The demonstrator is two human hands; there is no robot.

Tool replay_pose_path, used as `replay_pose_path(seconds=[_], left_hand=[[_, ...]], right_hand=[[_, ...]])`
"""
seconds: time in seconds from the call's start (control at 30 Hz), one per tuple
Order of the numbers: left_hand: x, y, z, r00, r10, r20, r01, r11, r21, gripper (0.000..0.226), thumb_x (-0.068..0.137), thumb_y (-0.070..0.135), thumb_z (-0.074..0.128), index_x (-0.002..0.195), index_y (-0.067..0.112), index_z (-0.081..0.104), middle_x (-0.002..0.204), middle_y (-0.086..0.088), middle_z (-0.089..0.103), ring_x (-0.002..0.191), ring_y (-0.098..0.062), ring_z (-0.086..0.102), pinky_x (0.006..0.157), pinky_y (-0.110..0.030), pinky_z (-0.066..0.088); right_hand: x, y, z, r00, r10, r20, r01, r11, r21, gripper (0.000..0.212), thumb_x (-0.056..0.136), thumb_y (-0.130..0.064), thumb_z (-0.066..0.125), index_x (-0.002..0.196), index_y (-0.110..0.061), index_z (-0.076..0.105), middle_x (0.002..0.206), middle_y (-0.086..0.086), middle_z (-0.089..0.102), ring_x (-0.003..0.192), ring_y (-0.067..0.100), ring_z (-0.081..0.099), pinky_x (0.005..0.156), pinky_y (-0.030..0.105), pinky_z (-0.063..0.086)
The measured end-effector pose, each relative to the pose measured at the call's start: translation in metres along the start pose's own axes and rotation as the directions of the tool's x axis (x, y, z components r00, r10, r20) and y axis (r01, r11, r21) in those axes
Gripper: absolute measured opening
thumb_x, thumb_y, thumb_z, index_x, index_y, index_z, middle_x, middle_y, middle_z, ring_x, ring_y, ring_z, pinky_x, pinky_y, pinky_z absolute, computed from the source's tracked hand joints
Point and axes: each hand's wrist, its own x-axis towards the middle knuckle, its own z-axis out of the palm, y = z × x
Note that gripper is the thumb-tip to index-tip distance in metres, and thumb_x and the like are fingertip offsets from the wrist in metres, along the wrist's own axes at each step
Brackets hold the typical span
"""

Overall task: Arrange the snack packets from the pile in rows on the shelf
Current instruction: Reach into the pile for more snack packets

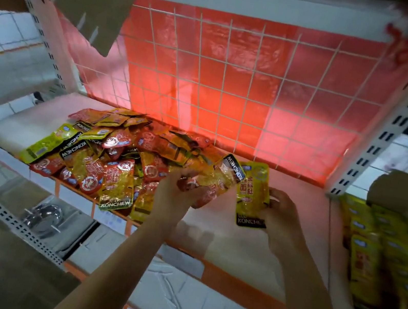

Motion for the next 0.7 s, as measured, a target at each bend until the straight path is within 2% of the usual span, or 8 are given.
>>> replay_pose_path(seconds=[0.07, 0.13, 0.23, 0.33, 0.4, 0.5, 0.6, 0.7], left_hand=[[-0.002, -0.002, 0.016, 0.999, -0.019, 0.045, 0.020, 0.999, -0.035, 0.043, 0.068, 0.025, 0.082, 0.105, 0.007, 0.067, 0.063, -0.008, 0.066, 0.058, -0.019, 0.061, 0.063, -0.033, 0.048], [-0.006, 0.001, 0.033, 0.994, -0.068, 0.088, 0.079, 0.988, -0.129, 0.032, 0.073, 0.015, 0.081, 0.099, 0.003, 0.068, 0.063, -0.007, 0.064, 0.055, -0.015, 0.058, 0.056, -0.025, 0.044], [-0.013, 0.010, 0.056, 0.968, -0.156, 0.196, 0.210, 0.932, -0.296, 0.023, 0.075, 0.006, 0.078, 0.096, 0.007, 0.068, 0.075, -0.012, 0.066, 0.059, -0.018, 0.061, 0.050, -0.020, 0.044], [-0.018, 0.013, 0.078, 0.935, -0.185, 0.303, 0.289, 0.893, -0.345, 0.020, 0.077, 0.004, 0.075, 0.093, 0.014, 0.068, 0.087, -0.010, 0.071, 0.073, -0.019, 0.067, 0.055, -0.022, 0.051], [-0.022, 0.015, 0.092, 0.915, -0.195, 0.354, 0.324, 0.877, -0.354, 0.014, 0.080, 0.006, 0.073, 0.090, 0.014, 0.067, 0.082, -0.003, 0.071, 0.069, -0.012, 0.064, 0.056, -0.021, 0.047], [-0.030, 0.018, 0.114, 0.868, -0.224, 0.443, 0.408, 0.830, -0.381, 0.007, 0.084, 0.009, 0.068, 0.086, 0.016, 0.066, 0.070, 0.005, 0.069, 0.063, -0.007, 0.062, 0.065, -0.024, 0.041], [-0.039, 0.024, 0.134, 0.810, -0.199, 0.551, 0.454, 0.808, -0.376, 0.010, 0.076, 0.013, 0.072, 0.084, 0.015, 0.066, 0.072, 0.001, 0.069, 0.067, -0.011, 0.061, 0.059, -0.022, 0.041], [-0.050, 0.030, 0.153, 0.747, -0.187, 0.638, 0.468, 0.830, -0.305, 0.025, 0.062, 0.023, 0.078, 0.082, 0.013, 0.068, 0.074, -0.002, 0.065, 0.067, -0.013, 0.055, 0.052, -0.018, 0.037]], right_hand=[[-0.006, 0.003, -0.020, 0.999, -0.027, -0.021, 0.027, 1.000, -0.015, 0.038, 0.070, 0.017, 0.058, 0.099, -0.007, 0.065, 0.088, 0.012, 0.070, 0.076, 0.026, 0.065, 0.076, 0.042, 0.054], [-0.013, 0.004, -0.038, 0.995, -0.038, -0.090, 0.035, 0.999, -0.039, 0.034, 0.071, 0.015, 0.055, 0.089, -0.011, 0.067, 0.082, 0.010, 0.070, 0.075, 0.025, 0.064, 0.074, 0.040, 0.052], [-0.020, 0.009, -0.064, 0.978, -0.053, -0.202, 0.043, 0.998, -0.054, 0.009, 0.082, 0.002, 0.054, 0.083, -0.001, 0.062, 0.070, 0.008, 0.060, 0.067, 0.019, 0.056, 0.065, 0.032, 0.043], [-0.027, 0.017, -0.089, 0.954, -0.099, -0.283, 0.095, 0.995, -0.029, 0.038, 0.085, -0.027, 0.058, 0.089, 0.010, 0.053, 0.069, 0.018, 0.047, 0.070, 0.017, 0.047, 0.066, 0.033, 0.034], [-0.032, 0.022, -0.105, 0.943, -0.132, -0.306, 0.129, 0.991, -0.028, 0.040, 0.078, -0.034, 0.059, 0.082, 0.005, 0.056, 0.067, 0.016, 0.050, 0.070, 0.016, 0.047, 0.066, 0.034, 0.035], [-0.042, 0.021, -0.125, 0.926, -0.171, -0.336, 0.166, 0.985, -0.044, 0.020, 0.082, -0.029, 0.061, 0.079, -0.009, 0.064, 0.075, 0.009, 0.062, 0.072, 0.019, 0.056, 0.068, 0.038, 0.045], [-0.051, 0.017, -0.140, 0.911, -0.230, -0.344, 0.217, 0.973, -0.074, 0.006, 0.091, -0.022, 0.061, 0.089, -0.024, 0.066, 0.091, 0.008, 0.069, 0.083, 0.020, 0.064, 0.074, 0.039, 0.051], [-0.056, 0.013, -0.147, 0.930, -0.259, -0.260, 0.238, 0.965, -0.111, 0.021, 0.093, -0.006, 0.056, 0.100, -0.025, 0.062, 0.086, 0.009, 0.069, 0.075, 0.017, 0.064, 0.069, 0.037, 0.050]])
